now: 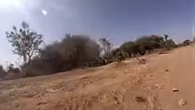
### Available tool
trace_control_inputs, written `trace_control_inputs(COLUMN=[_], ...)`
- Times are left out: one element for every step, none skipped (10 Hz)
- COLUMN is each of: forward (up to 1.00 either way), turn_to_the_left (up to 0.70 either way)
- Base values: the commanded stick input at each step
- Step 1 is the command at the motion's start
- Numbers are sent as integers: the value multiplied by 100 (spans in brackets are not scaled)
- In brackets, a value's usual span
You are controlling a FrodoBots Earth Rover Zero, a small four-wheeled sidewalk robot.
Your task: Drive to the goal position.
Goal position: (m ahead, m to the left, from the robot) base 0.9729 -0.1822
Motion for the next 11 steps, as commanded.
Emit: trace_control_inputs(forward=[85, 85, 85, 85, 85, 85, 85, 85, 85, 85, 85], turn_to_the_left=[27, 27, 24, 11, 0, 0, 0, 0, 0, 27, 27])
